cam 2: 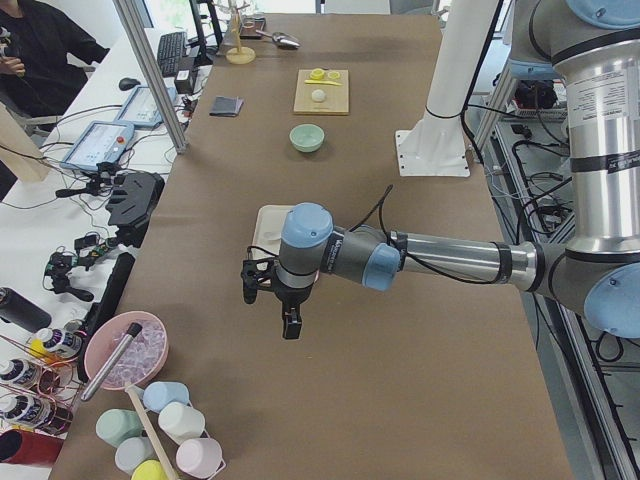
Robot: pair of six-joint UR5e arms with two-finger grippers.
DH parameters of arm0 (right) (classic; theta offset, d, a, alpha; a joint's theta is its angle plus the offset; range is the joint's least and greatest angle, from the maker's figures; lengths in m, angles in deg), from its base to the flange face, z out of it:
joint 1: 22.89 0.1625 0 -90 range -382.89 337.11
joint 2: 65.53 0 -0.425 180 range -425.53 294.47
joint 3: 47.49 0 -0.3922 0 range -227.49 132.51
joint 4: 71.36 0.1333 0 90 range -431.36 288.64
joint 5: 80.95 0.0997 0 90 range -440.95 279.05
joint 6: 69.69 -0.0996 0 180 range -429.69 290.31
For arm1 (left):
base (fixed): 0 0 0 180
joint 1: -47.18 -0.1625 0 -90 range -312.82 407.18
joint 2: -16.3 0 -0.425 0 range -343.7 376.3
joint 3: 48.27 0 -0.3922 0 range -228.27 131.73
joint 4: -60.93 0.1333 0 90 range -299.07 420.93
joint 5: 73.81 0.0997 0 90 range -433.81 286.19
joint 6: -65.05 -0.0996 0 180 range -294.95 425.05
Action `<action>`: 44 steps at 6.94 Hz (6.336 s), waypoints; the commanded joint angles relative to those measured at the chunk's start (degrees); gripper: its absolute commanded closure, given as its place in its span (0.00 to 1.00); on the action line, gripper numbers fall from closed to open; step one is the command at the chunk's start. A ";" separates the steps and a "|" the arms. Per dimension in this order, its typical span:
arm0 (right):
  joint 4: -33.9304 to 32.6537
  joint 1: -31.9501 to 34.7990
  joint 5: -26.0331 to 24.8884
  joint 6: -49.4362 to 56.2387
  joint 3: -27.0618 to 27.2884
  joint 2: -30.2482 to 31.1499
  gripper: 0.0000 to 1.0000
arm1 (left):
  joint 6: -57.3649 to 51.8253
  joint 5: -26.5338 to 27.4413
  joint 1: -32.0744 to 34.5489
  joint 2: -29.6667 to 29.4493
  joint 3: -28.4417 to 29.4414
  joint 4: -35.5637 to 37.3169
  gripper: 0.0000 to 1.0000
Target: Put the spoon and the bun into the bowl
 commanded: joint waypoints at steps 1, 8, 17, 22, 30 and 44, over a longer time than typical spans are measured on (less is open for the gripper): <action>-0.02 -0.02 -0.23 0.07 -0.04 0.03 0.00 | 0.09 0.01 -0.08 -0.32 1.33 -0.11 0.02; 0.07 0.07 -0.14 -0.02 1.27 0.11 0.00 | 0.09 -1.05 -0.34 -1.47 0.99 0.06 0.02; -0.02 -0.63 4.76 -0.63 2.78 0.64 0.00 | 0.44 -4.65 -6.84 -10.32 -0.42 -0.73 0.02; 2.18 -6.76 6.37 -1.07 1.73 -4.88 0.00 | 12.84 2.31 -16.67 -19.22 1.69 -1.44 0.02; 2.35 -11.78 8.66 -11.77 5.58 -7.96 0.00 | 45.70 24.77 -42.51 -23.00 7.73 -13.26 0.02; 2.27 -16.54 8.47 -16.19 5.15 -11.84 0.00 | 45.88 24.88 -45.07 -20.63 10.92 -19.36 0.43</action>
